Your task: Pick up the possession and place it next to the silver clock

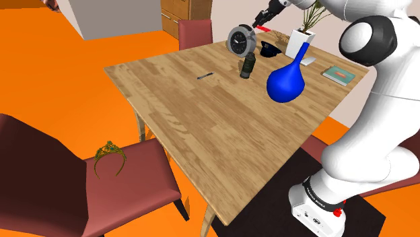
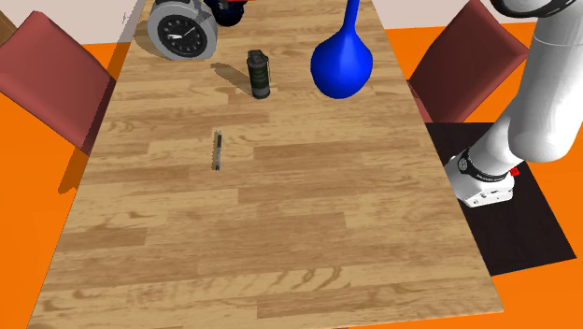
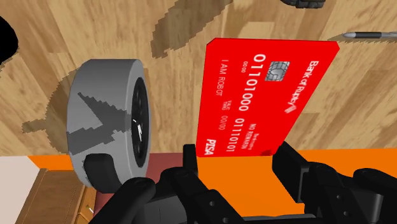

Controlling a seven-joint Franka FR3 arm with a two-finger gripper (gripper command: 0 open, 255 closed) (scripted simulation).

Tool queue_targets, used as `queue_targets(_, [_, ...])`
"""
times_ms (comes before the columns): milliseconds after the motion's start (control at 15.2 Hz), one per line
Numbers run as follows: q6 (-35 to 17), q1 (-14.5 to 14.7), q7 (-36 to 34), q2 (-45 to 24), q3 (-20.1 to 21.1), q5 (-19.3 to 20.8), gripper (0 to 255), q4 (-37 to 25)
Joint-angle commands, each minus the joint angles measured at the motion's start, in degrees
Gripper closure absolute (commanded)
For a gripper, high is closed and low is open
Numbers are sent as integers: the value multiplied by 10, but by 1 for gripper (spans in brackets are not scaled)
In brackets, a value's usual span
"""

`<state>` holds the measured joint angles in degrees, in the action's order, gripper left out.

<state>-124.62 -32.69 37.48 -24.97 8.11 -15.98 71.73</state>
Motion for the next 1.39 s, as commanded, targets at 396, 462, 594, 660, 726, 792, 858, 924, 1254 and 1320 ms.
queue_targets(396, [-54, -4, 22, -1, 3, -12, 255, 56])
queue_targets(462, [-62, -4, 24, -1, 4, -13, 255, 64])
queue_targets(594, [-76, -5, 30, -2, 5, -16, 255, 78])
queue_targets(660, [-83, -5, 32, -2, 5, -18, 255, 84])
queue_targets(726, [-90, -5, 35, -3, 6, -19, 255, 91])
queue_targets(792, [-96, -6, 38, -4, 7, -21, 255, 97])
queue_targets(858, [-103, -6, 40, -5, 7, -22, 255, 103])
queue_targets(924, [-110, -6, 43, -6, 8, -24, 255, 109])
queue_targets(1254, [-142, -8, 57, -14, 11, -32, 255, 135])
queue_targets(1320, [-149, -8, 59, -16, 12, -33, 255, 140])
